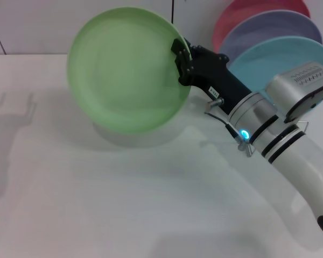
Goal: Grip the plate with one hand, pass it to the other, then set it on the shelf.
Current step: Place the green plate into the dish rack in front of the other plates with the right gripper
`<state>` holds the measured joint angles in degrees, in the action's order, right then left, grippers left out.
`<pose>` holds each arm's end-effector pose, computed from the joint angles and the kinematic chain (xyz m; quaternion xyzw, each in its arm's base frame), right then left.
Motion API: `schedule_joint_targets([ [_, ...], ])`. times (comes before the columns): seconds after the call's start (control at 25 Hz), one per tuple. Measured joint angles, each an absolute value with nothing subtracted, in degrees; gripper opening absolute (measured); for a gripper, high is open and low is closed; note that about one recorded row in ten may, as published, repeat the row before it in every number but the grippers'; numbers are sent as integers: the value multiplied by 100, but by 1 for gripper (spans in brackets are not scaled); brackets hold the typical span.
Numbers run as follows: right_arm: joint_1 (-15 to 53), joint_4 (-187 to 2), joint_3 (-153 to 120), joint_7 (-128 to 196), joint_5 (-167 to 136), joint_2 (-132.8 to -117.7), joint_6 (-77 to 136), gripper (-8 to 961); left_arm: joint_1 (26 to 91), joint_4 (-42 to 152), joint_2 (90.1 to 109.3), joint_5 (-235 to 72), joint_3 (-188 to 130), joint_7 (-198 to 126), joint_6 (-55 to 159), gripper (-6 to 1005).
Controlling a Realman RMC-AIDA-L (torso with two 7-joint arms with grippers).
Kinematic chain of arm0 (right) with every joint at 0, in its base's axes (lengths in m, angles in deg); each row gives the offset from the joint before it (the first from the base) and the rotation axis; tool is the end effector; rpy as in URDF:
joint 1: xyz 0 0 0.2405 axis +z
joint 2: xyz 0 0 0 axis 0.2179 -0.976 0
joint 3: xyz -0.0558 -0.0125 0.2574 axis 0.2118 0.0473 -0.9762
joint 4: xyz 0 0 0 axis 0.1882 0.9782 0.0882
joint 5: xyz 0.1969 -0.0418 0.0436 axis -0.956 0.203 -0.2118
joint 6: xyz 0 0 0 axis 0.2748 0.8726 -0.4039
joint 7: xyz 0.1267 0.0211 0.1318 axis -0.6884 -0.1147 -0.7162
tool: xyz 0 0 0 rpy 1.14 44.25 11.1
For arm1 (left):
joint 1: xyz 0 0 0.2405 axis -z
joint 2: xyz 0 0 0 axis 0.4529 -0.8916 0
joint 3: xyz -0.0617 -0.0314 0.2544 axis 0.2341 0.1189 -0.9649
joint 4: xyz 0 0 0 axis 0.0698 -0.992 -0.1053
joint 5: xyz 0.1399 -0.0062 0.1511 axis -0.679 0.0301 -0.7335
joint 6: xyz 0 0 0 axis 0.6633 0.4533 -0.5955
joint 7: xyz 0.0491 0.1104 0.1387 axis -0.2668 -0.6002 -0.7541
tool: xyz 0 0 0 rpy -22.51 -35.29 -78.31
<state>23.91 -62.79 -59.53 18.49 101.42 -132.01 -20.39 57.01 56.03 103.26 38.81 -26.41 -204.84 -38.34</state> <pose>0.1604 0.4024 -0.1004 -0.7719 0.2344 0.4429 0.3914 -0.3087 0.3814 0.0515 -0.6223 -0.1462 -0.3727 0.6726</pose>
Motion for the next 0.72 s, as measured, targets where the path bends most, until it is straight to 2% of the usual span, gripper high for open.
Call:
schedule_joint_targets([
  [0.72,2110,-6348,-5953,2645,10666,-13097,-2987,62,5763,5594,10309,3881,-2224,-20439,-3612,667],
])
